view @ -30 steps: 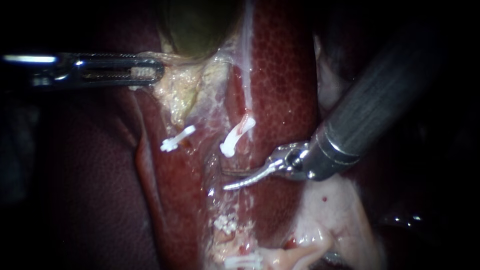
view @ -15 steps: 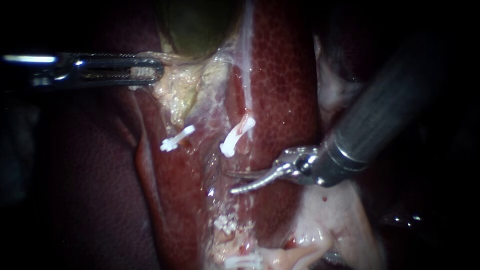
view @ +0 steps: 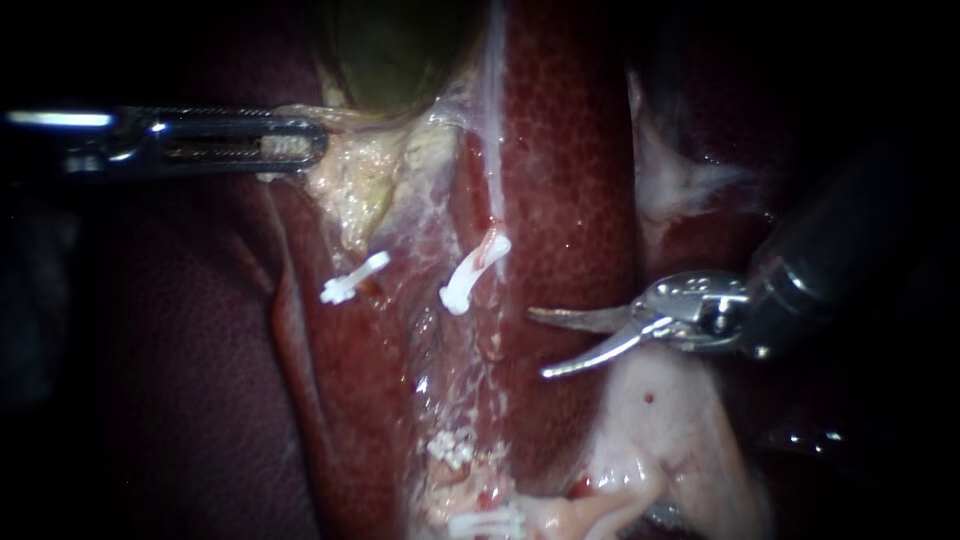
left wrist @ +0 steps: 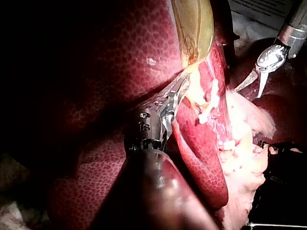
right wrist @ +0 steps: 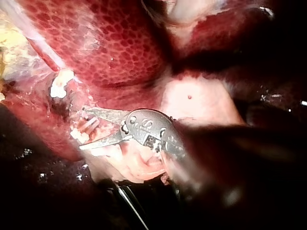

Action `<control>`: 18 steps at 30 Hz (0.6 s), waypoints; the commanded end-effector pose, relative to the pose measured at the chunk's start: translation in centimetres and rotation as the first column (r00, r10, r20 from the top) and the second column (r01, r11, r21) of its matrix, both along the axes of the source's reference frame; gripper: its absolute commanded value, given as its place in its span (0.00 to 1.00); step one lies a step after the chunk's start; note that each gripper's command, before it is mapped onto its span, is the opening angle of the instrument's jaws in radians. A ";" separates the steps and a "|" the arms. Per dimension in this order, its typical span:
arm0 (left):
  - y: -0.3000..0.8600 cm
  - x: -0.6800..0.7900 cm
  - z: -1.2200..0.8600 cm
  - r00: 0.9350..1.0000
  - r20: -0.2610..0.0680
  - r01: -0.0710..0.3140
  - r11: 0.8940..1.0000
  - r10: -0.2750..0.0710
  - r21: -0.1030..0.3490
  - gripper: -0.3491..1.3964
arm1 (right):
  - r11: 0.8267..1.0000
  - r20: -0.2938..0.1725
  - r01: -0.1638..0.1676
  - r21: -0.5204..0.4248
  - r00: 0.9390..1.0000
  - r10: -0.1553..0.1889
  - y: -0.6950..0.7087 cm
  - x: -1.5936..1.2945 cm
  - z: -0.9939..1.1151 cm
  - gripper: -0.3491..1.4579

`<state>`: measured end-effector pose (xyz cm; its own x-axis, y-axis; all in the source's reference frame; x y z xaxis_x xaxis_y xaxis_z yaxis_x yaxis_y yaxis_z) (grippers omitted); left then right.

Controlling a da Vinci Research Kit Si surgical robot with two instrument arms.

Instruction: Go back from the cut right tube

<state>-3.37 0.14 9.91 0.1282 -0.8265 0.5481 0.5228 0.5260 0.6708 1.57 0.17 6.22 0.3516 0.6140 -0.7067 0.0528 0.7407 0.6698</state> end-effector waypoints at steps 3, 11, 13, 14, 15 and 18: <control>0.00 -0.01 0.00 1.000 -0.001 0.001 1.000 -0.001 0.000 0.09 | 1.000 -0.034 -0.004 -0.022 0.999 0.004 0.11 -0.11 -0.18 0.98; -0.01 -0.01 0.01 1.000 -0.001 0.001 1.000 -0.001 -0.001 0.09 | 0.999 -0.088 -0.025 -0.046 0.996 0.021 0.31 -0.27 -0.47 0.98; -0.03 -0.03 0.03 1.000 -0.002 0.002 1.000 -0.002 -0.003 0.09 | 0.998 -0.089 -0.025 -0.051 0.996 0.020 0.32 -0.28 -0.49 0.98; -0.04 -0.04 0.04 1.000 -0.003 0.003 1.000 -0.003 -0.004 0.09 | 0.998 -0.089 -0.025 -0.051 0.996 0.020 0.32 -0.29 -0.49 0.98; -0.05 -0.05 0.06 1.000 -0.006 0.006 1.000 -0.006 -0.006 0.09 | 0.998 -0.088 -0.026 -0.051 0.996 0.022 0.32 -0.29 -0.49 0.98; -0.14 -0.13 0.15 1.000 -0.001 0.000 1.000 0.000 -0.010 0.09 | 0.998 -0.087 -0.027 -0.051 0.996 0.023 0.32 -0.29 -0.48 0.98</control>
<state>-3.54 -0.04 10.12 0.1328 -0.8202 0.5565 0.5208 0.5354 0.6649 1.27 0.49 5.73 0.2725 0.5831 -0.7654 0.0910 0.7763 0.6238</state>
